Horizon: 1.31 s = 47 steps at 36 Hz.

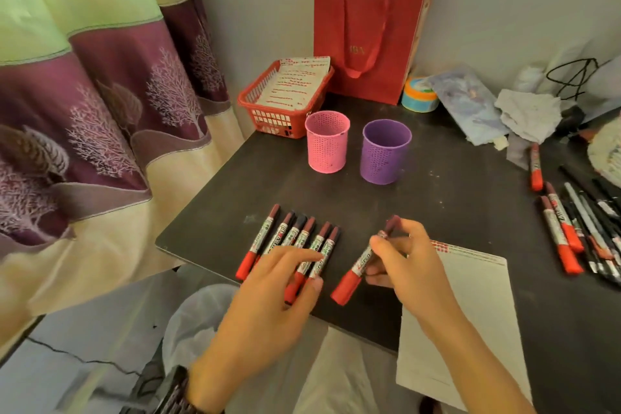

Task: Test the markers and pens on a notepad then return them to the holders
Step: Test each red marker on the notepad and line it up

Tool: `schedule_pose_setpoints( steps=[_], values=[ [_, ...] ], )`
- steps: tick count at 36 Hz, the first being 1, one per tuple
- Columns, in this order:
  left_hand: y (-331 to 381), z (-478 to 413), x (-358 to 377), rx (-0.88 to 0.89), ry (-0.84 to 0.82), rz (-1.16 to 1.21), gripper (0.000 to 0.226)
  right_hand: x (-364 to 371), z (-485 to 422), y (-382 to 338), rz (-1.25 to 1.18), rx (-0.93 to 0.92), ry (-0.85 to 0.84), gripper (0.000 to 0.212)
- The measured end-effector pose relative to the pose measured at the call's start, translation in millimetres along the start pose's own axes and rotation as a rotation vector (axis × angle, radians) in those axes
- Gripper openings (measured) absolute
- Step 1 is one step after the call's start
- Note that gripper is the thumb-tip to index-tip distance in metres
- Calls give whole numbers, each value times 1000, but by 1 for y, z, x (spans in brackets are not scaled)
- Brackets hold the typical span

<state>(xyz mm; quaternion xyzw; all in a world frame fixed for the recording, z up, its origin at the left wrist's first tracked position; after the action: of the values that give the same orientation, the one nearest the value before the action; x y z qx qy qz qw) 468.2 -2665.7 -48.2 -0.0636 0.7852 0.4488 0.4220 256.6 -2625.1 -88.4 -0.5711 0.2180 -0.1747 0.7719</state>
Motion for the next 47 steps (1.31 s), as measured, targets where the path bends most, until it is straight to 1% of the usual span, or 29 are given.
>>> schedule_pose_setpoints(
  steps=[2,3,7,11,18,21,24,29,41,47],
  values=[
    [-12,-2,-8,50,74,-165,37,13,-8,3,102,12,-59,22],
    [-17,-4,-9,70,73,-228,41,19,-10,5,151,17,-90,23],
    [-36,-10,3,138,-57,-378,49,39,-16,9,341,29,-155,28],
    [-50,-12,19,138,-165,-441,51,45,-17,11,381,12,-122,32],
    [-59,-11,28,117,-188,-460,51,45,-17,12,399,9,5,43],
    [-58,-12,28,110,-186,-455,51,46,-18,13,447,11,12,51],
    [-58,-12,28,104,-185,-455,52,48,-18,11,488,14,6,54],
    [-59,-11,30,106,-167,-452,50,48,-17,10,500,35,23,55],
    [-57,-13,28,110,-154,-464,51,49,-12,12,477,41,52,37],
    [-58,-13,27,95,-184,-479,53,48,-11,11,498,36,55,42]
  ],
)
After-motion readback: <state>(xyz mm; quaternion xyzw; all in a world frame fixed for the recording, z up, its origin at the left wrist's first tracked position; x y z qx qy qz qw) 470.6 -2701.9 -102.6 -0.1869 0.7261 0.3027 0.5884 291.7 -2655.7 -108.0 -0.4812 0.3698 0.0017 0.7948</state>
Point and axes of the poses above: each hand's wrist, its own z-axis away from the middle knuckle, its own x-axis out of the palm, y = z × x, the point moved 5 cm from there along -z, towards the middle knuckle, and after that the axes turned 4 degrees about x, right-handed, at the moved point
